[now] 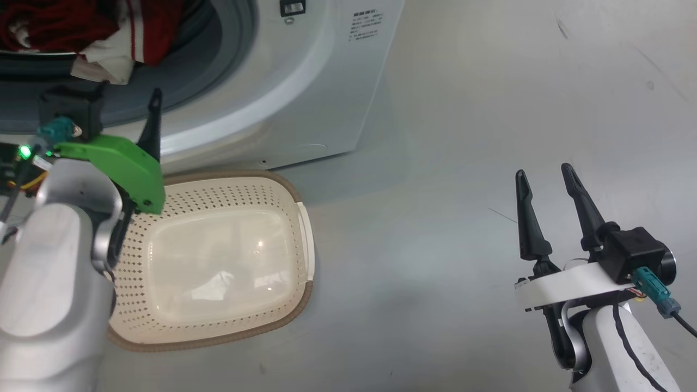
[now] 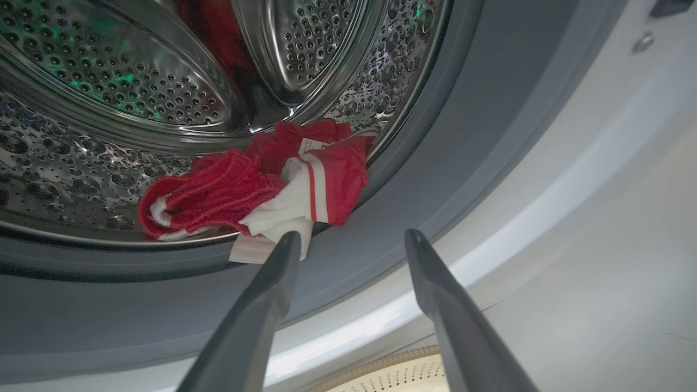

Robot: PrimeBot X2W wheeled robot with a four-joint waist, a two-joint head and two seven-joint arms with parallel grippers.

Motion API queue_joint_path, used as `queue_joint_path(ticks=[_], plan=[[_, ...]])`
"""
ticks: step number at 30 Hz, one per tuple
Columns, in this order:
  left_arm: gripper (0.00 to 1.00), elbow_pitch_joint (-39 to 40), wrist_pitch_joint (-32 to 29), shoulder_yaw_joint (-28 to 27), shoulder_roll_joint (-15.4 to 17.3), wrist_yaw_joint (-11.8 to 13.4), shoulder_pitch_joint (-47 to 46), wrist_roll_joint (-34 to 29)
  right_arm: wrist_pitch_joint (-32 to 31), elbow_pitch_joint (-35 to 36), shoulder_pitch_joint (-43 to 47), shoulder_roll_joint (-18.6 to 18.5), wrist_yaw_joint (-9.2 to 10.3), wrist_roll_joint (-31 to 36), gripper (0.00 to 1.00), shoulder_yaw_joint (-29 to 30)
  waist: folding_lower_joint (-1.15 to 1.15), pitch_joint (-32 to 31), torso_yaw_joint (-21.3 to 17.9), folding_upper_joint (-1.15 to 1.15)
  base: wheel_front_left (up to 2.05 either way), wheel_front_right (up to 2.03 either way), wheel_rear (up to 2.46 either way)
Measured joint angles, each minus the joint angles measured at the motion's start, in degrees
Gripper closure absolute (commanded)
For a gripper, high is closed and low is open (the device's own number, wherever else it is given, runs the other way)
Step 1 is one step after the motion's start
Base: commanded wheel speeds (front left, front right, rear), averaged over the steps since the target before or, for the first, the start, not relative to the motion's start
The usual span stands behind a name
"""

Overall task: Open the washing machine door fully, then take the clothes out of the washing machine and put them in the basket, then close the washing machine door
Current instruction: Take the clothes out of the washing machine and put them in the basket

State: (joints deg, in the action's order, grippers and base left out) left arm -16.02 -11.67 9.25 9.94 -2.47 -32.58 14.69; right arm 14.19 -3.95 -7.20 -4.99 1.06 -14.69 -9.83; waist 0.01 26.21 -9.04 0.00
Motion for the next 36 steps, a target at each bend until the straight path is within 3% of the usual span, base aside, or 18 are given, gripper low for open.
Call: queue_joint_path(ticks=[11,28,36], plan=[[0.00,-5.2,-8.9,-2.4,5.3,-1.9,-12.8,1.0,0.0,-3.0,-3.8,1.4,-1.00,-1.0,0.00,-1.5,0.00,5.4,-5.7,0.00,0.00,0.00,0.00],[0.00,-12.2,-20.9,-4.3,14.9,-3.4,-22.8,1.8,0.3,-4.6,-5.9,2.4,-1.99,-2.9,0.00,-2.5,0.00,9.0,-12.3,0.00,0.00,0.00,0.00],[0.00,-15.4,-25.9,-5.8,16.2,-3.5,-24.5,3.9,0.3,-4.7,-6.4,2.6,-1.99,-3.5,0.00,-2.3,0.00,10.4,-14.7,0.00,0.00,0.00,0.00]])
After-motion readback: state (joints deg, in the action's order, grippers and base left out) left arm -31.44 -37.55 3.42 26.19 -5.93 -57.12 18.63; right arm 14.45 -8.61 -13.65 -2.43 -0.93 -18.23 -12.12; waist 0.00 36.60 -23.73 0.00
